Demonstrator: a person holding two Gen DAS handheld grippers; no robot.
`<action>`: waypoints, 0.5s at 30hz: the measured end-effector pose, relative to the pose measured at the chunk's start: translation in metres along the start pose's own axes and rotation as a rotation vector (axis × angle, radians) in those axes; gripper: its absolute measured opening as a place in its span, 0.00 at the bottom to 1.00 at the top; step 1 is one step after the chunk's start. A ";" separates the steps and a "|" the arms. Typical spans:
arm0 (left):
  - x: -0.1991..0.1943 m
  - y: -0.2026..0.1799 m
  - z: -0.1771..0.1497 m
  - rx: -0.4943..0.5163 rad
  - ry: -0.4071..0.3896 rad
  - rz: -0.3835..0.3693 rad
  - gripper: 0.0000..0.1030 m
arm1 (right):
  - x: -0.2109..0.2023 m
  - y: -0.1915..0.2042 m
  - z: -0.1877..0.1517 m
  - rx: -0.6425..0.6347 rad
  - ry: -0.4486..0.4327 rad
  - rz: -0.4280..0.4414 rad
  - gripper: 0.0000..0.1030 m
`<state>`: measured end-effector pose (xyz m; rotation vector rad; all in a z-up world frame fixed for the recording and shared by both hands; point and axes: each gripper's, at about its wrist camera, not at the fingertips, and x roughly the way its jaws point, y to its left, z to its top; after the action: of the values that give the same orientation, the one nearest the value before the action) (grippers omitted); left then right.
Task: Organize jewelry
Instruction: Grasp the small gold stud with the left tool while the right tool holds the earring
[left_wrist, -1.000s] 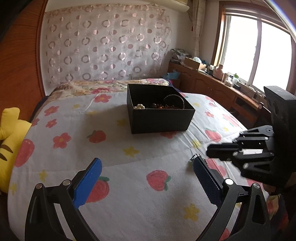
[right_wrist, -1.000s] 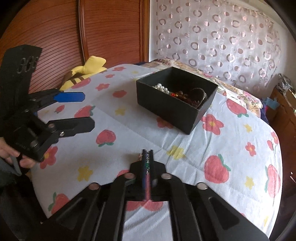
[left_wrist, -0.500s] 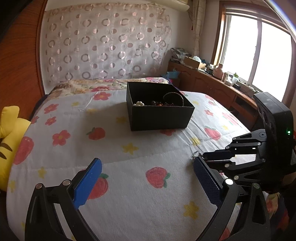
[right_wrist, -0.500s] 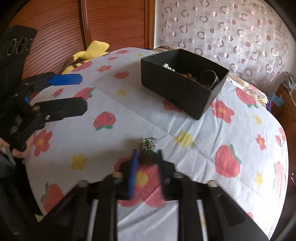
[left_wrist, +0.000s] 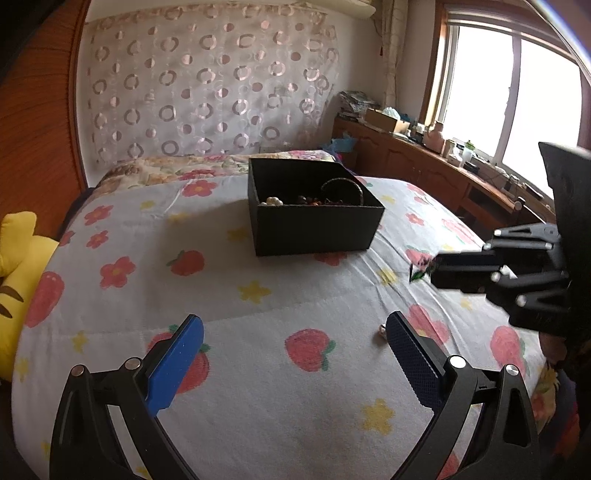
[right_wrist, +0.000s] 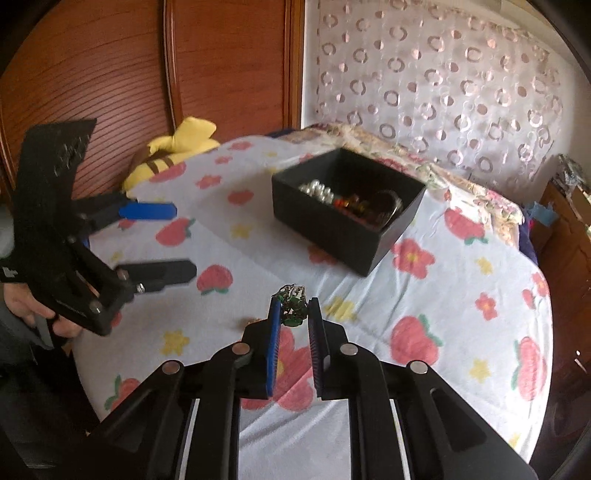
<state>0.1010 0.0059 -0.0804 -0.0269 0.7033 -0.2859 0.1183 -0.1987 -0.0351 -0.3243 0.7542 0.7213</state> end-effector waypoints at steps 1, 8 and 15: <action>0.000 -0.001 0.000 0.004 0.004 -0.004 0.93 | -0.002 -0.001 0.000 0.003 -0.006 -0.003 0.16; 0.005 -0.024 -0.001 0.069 0.040 -0.032 0.92 | -0.011 -0.009 -0.014 0.058 -0.026 -0.013 0.16; 0.017 -0.053 -0.003 0.143 0.106 -0.085 0.69 | -0.008 -0.024 -0.047 0.155 -0.016 -0.021 0.16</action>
<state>0.0981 -0.0488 -0.0868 0.0954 0.7862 -0.4209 0.1073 -0.2433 -0.0617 -0.1851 0.7860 0.6405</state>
